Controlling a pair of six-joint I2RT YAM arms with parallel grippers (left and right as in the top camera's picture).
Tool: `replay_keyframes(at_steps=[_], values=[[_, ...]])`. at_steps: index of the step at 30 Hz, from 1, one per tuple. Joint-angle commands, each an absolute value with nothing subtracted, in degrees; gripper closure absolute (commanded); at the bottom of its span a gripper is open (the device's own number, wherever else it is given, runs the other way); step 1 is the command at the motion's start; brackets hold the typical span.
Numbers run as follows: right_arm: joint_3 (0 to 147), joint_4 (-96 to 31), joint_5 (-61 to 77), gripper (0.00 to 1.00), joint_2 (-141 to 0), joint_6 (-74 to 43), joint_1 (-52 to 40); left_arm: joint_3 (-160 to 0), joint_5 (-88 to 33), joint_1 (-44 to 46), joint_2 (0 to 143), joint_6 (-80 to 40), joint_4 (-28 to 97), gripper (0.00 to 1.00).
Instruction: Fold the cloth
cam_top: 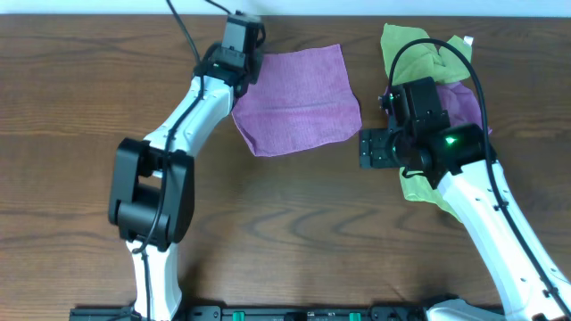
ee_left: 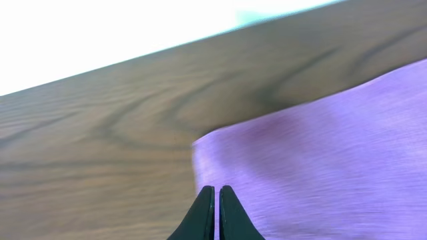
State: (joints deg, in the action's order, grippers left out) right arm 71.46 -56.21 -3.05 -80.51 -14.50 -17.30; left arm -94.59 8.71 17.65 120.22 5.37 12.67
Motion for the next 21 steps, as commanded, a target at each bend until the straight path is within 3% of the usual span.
replay_keyframes(at_steps=[1, 21], values=[[71.07, -56.42, -3.64, 0.13, -80.42, -14.52, -16.91, -94.56, 0.12, 16.12, 122.30, 0.05, 13.78, 0.94], [71.07, -56.27, -3.64, 0.12, -80.42, -14.04, -16.91, -94.56, -0.62, 15.27, 127.07, -0.23, 15.55, 0.94]])
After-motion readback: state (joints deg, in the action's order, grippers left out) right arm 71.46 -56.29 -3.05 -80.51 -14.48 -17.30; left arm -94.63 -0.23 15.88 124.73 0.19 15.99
